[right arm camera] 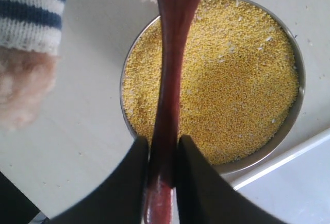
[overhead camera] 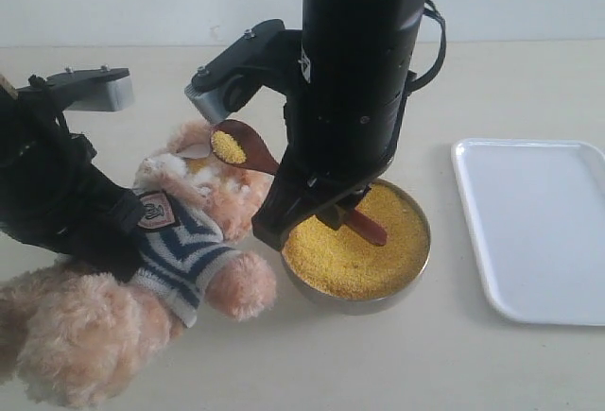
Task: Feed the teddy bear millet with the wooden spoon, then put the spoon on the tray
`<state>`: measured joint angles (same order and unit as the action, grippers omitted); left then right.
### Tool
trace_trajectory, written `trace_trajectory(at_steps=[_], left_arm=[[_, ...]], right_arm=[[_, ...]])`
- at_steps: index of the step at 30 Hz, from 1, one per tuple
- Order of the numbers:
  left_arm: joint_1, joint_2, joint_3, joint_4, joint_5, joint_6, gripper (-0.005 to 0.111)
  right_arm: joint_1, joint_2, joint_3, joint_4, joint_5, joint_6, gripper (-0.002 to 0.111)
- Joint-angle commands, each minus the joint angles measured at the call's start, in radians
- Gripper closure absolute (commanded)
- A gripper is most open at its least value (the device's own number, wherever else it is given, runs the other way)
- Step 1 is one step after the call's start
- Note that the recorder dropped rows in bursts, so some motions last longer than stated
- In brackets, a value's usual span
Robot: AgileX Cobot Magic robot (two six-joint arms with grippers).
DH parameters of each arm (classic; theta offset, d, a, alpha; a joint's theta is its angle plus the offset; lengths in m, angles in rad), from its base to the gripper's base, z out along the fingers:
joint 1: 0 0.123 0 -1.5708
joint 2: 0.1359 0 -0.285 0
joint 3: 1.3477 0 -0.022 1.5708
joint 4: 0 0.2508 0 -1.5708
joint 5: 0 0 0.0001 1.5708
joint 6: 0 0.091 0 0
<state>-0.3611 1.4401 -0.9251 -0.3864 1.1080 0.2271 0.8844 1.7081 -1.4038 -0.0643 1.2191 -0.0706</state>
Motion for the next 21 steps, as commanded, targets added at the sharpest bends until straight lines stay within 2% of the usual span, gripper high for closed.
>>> trace_trajectory(at_steps=[1,21], left_arm=[[-0.001,0.000,-0.004,-0.040,0.008,0.033,0.103],[-0.001,0.000,-0.004,-0.073,0.033,0.081,0.103]], right_arm=[[-0.005,-0.010,-0.006,0.002,0.002,-0.008,0.109],[0.043,0.057,-0.075,-0.001,0.002,0.009,0.109]])
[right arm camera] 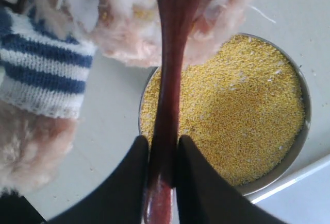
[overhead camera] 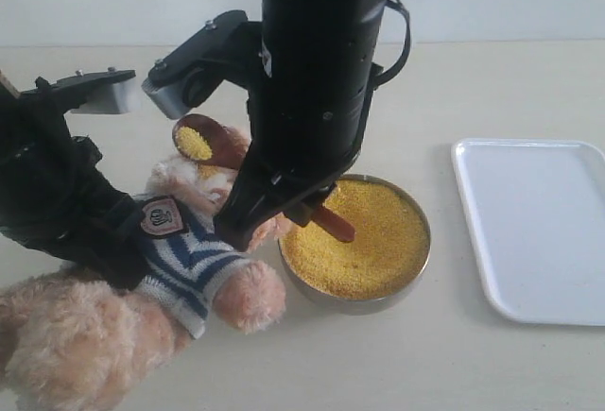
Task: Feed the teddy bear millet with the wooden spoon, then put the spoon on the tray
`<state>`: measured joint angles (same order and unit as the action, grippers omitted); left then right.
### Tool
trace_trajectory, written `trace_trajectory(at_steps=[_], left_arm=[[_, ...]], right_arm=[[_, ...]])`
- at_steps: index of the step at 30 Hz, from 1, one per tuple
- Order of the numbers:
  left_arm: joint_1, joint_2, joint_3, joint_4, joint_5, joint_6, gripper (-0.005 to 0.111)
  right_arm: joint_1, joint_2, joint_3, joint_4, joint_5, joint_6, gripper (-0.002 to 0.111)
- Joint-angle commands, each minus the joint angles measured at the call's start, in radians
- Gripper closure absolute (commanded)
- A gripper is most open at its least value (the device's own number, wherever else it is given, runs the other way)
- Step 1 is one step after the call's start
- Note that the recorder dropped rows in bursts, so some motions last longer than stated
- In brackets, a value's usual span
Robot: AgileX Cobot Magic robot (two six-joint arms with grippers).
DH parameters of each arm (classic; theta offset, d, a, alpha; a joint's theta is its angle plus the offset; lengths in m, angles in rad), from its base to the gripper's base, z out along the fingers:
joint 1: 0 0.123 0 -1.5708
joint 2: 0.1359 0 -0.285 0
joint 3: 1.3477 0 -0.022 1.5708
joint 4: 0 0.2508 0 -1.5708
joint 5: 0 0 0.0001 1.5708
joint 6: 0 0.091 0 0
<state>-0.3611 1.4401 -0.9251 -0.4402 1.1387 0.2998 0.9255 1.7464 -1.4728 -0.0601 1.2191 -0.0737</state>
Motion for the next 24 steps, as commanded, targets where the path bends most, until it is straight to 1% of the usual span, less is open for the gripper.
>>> trace_trajectory(at_steps=[1,12,24], left_arm=[[-0.001,0.000,-0.004,-0.017,0.002,0.007,0.103],[0.001,0.000,-0.004,0.015,-0.016,-0.039,0.103],[0.001,0.000,-0.004,0.038,-0.020,-0.050,0.103]], right_arm=[[0.002,0.018,-0.005,-0.005,0.002,0.012,0.109],[0.002,-0.018,-0.005,-0.106,0.002,0.038,0.109],[0.002,-0.022,-0.005,-0.104,0.002,0.038,0.109]])
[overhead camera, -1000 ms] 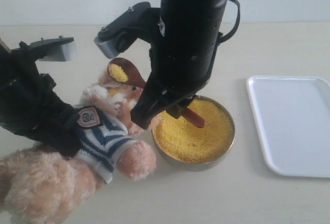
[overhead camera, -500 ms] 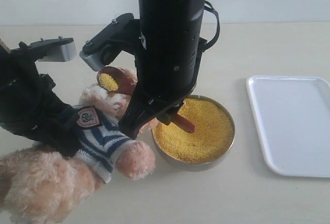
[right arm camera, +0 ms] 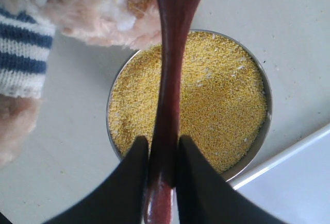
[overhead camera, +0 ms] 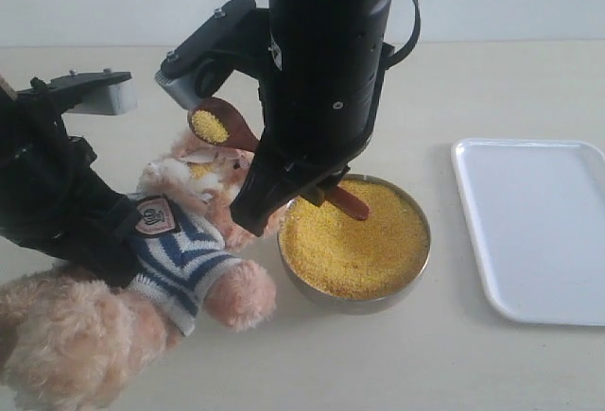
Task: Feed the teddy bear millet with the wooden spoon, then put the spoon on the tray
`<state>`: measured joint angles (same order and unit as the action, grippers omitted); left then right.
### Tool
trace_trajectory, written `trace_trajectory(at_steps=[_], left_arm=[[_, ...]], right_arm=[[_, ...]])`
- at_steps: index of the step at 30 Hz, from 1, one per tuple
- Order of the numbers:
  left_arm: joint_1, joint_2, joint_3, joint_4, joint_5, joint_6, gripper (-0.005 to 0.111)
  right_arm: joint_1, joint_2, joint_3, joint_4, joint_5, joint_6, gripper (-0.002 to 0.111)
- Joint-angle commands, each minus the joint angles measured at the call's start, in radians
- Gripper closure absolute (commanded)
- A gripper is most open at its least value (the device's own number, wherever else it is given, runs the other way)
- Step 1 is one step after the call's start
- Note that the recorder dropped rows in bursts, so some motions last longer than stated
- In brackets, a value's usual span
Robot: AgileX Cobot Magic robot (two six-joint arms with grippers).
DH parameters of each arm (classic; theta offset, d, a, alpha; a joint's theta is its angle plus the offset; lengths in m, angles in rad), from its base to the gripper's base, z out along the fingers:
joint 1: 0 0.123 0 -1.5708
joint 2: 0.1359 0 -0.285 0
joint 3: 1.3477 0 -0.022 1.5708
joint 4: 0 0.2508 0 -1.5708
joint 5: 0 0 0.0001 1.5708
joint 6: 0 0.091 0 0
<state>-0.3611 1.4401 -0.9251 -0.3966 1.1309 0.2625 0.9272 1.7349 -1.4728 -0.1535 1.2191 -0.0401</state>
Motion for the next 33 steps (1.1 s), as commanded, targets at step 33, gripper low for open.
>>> trace_trajectory(at_steps=[33], left_arm=[[0.001,0.000,-0.006,-0.012,-0.022,-0.010,0.103]], right_arm=[[0.083,-0.008,0.087,-0.148,0.002,0.028,0.109]])
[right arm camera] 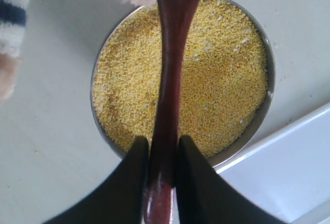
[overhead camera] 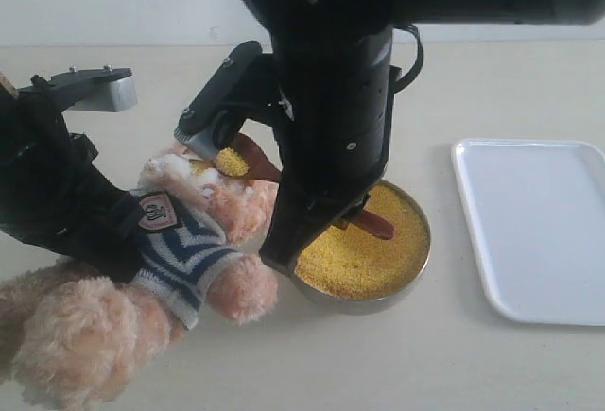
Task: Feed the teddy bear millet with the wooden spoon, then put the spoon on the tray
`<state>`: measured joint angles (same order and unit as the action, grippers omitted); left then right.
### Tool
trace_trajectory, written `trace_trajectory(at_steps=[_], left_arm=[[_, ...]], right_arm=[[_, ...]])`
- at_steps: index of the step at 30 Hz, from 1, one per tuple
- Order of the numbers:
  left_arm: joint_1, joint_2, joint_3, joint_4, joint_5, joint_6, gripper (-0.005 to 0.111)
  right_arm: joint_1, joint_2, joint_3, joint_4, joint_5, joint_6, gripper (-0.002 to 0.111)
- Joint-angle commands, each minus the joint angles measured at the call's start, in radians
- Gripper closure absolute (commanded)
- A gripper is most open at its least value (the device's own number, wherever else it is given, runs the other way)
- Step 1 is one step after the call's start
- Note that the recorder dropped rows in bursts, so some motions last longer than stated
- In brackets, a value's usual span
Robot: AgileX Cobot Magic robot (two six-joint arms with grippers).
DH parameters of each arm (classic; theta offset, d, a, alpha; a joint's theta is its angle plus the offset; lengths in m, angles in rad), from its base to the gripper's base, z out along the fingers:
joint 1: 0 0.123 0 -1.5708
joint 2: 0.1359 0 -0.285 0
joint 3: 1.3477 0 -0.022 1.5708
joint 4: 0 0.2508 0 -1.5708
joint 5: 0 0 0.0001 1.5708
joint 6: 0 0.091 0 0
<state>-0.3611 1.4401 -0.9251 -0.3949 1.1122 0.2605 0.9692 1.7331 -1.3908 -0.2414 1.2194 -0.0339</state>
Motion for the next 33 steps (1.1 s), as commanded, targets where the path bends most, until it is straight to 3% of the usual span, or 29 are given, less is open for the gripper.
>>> trace_trajectory(at_steps=[1,33], left_arm=[[0.001,0.000,-0.006,-0.016,-0.003,-0.008,0.103],[0.001,0.000,-0.006,-0.016,0.003,-0.006,0.103]], right_arm=[[0.043,-0.002,0.005,-0.070,0.002,0.034,0.109],[0.151,0.005,0.007,-0.300,0.002,0.088,0.109]])
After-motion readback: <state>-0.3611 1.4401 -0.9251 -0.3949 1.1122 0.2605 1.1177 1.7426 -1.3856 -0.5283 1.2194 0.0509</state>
